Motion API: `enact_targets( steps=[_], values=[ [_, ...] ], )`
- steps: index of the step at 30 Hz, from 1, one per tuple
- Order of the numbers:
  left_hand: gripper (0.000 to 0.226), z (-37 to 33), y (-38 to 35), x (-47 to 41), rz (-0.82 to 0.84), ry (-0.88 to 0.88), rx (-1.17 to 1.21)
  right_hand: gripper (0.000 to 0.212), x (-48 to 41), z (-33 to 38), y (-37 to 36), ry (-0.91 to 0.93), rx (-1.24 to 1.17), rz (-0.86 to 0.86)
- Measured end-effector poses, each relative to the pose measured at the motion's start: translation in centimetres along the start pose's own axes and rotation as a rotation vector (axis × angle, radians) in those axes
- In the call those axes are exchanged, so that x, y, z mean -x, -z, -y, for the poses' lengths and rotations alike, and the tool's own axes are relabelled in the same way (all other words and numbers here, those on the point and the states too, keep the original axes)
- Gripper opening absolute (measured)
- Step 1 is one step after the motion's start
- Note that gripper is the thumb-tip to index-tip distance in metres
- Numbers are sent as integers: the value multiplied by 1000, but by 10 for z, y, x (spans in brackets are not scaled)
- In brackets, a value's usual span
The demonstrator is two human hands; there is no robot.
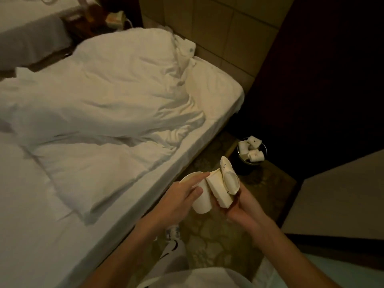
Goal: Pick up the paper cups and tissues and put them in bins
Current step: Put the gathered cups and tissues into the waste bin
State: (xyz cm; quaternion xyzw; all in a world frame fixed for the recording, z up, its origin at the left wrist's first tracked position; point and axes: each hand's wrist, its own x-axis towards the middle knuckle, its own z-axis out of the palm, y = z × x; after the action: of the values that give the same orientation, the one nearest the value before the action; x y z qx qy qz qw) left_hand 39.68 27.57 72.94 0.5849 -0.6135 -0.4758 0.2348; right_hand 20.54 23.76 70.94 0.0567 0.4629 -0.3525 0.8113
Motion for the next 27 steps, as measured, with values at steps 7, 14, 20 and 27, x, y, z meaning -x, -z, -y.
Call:
enact_targets(
  steps=[7, 14, 20, 27],
  values=[
    [15, 9, 38, -122, 121, -8, -83, 38, -52, 48, -39, 38, -129, -157],
    [32, -17, 35, -232, 367, -157, -206, 29, -86, 120, -26, 42, -144, -244],
    [33, -32, -7, -318, 304, -194, -255, 41, -136, 206, 13, -31, -140, -265],
    [33, -50, -101, -423, 102, 31, -153, 41, -198, 371, 75, -110, 174, -342]
  ],
)
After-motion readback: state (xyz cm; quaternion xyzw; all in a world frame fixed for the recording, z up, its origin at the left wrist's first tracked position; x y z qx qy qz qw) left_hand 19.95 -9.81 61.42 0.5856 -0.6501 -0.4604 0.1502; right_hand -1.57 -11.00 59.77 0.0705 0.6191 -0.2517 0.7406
